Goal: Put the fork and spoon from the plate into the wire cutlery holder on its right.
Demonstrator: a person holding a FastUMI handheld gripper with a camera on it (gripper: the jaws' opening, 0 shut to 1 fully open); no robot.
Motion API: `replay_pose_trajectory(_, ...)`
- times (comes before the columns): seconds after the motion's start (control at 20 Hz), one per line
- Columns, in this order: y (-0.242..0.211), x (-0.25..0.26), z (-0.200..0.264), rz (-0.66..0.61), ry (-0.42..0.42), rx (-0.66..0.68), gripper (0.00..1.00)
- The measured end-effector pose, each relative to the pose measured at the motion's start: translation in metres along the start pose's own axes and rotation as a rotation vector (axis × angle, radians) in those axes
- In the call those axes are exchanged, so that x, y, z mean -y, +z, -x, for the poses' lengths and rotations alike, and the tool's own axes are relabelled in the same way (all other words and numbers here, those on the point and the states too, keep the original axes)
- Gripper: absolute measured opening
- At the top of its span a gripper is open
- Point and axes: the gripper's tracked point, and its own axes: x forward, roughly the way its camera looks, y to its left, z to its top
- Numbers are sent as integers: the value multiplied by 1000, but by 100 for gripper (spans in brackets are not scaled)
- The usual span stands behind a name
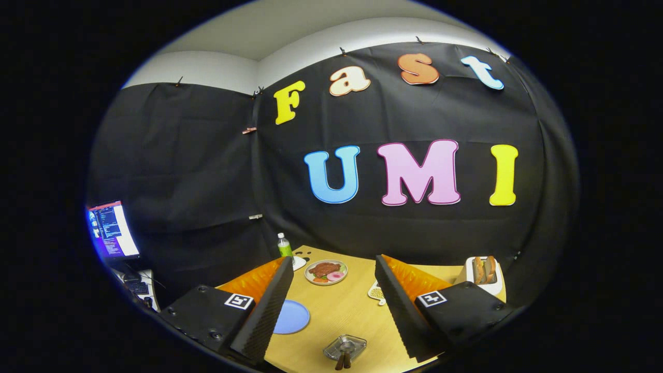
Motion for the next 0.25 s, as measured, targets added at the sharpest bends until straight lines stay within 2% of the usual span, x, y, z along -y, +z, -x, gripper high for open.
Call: replay_pose_trajectory(0.25,4,-2,-9,-10,17,11,99)
